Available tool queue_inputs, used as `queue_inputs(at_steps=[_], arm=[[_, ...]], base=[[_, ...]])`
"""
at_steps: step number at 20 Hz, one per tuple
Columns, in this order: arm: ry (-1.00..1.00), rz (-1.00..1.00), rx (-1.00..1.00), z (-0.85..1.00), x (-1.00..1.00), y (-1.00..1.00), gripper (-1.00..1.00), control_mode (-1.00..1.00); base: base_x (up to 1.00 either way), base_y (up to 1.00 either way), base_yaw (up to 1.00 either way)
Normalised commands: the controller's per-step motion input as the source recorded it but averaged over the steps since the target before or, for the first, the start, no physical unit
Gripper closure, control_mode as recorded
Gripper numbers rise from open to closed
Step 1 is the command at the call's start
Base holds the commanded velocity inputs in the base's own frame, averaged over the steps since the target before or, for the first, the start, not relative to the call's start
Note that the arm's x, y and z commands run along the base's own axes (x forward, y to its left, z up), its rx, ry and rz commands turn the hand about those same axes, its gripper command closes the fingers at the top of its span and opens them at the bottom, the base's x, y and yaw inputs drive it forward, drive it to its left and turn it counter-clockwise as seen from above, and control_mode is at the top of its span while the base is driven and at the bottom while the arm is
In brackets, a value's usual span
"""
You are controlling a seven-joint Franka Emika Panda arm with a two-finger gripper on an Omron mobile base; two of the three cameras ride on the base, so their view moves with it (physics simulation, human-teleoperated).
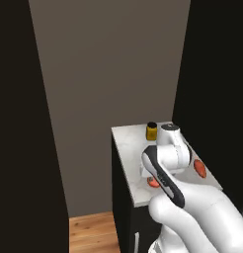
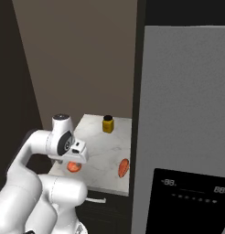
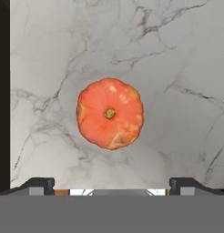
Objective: Place the sweet potato and squash inside the fridge drawer. Close the drawer after placing the vegetables.
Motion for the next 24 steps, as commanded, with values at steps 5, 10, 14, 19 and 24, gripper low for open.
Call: queue_inputs(at_steps=[5, 10, 14, 19, 24], arm=[[0.0, 0.0, 0.0, -0.35, 0.08, -0.01, -1.0, -1.0], [0.0, 0.0, 0.0, -0.36, 0.0, 0.05, -1.0, -1.0], [0.0, 0.0, 0.0, -0.46, 0.0, 0.08, -1.0, -1.0], [0.0, 0.0, 0.0, -0.4, 0.0, 0.0, -1.0, -1.0], [0.0, 0.0, 0.0, -0.37, 0.0, 0.0, -1.0, -1.0]], base=[[0.0, 0.0, 0.0], [0.0, 0.0, 0.0], [0.0, 0.0, 0.0], [0.0, 0.0, 0.0], [0.0, 0.0, 0.0]])
